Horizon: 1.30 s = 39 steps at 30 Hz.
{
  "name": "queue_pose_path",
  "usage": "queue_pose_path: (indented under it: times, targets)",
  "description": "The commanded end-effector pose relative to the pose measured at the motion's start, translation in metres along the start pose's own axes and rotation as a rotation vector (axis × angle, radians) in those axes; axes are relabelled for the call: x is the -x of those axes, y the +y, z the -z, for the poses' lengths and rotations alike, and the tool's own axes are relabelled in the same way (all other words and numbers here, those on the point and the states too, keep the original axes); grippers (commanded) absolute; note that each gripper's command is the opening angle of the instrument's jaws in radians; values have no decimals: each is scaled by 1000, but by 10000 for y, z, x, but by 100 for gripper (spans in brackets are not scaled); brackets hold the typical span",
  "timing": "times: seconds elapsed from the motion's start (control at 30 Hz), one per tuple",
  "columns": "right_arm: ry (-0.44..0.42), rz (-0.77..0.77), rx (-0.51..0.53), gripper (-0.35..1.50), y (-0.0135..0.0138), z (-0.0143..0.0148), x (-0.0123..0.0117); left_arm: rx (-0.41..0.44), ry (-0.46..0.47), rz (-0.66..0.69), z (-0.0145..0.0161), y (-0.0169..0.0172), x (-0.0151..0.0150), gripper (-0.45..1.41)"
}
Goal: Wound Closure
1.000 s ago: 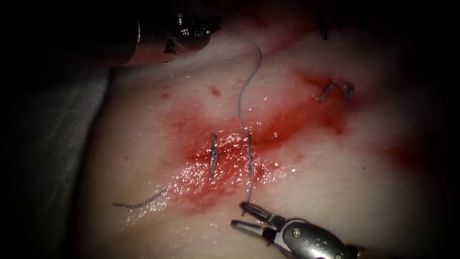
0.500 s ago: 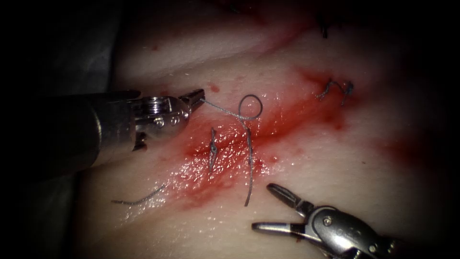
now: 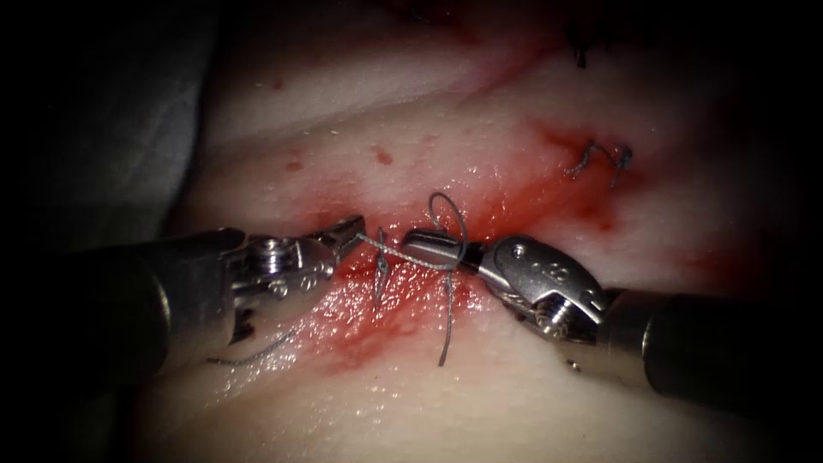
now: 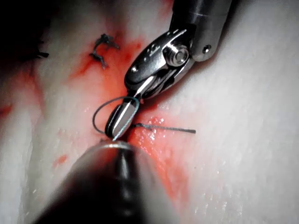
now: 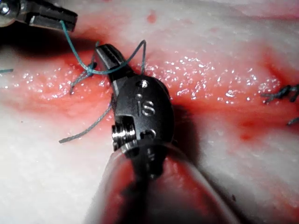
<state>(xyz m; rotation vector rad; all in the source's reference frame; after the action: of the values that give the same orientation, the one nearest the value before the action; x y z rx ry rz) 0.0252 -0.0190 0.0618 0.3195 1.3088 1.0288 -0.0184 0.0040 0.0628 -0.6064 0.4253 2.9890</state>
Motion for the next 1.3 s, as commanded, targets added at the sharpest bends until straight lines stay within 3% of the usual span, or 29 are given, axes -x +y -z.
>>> queue_pose_path:
  times: [0.03, 0.17, 0.3, 0.5, 0.8, 0.97, 1.03, 1.13, 1.2, 1.23, 1.3]
  targets:
    - [8, -8, -9, -35, -1, -11, 2, 4, -1, -1, -8, 3, -2, -45]
    - [48, -81, -72, -35, 7, -13, -6, 4, -3, -32, -19, 7, 3, -45]
    - [101, -213, -202, -35, 19, -17, -5, 2, -6, -48, -37, -5, 5, -45]
    - [134, -268, -357, -35, 25, -19, -6, -12, -22, -61, -62, -7, -2, -45]
    - [96, -249, -601, -35, 24, -17, -5, -11, -5, -73, -89, -15, -7, -45]
    - [84, -150, -705, -35, 16, -14, -1, -2, 0, -79, -94, -19, -2, -45]
    - [57, -99, -744, -35, 13, -13, -1, 1, 1, -81, -93, -20, 0, -45]
    - [-129, 67, -835, -35, 7, -10, 3, 8, 0, -82, -90, -18, 1, -45]
    - [-208, 131, -891, -13, 6, -10, 2, 8, 0, -82, -89, -16, 0, -45]
    - [-266, 179, -924, 7, 7, -10, -1, 7, 0, -82, -89, -15, -1, -45]
    - [-321, 224, -950, 20, 9, -12, -3, 10, -2, -82, -88, -14, -1, -45]
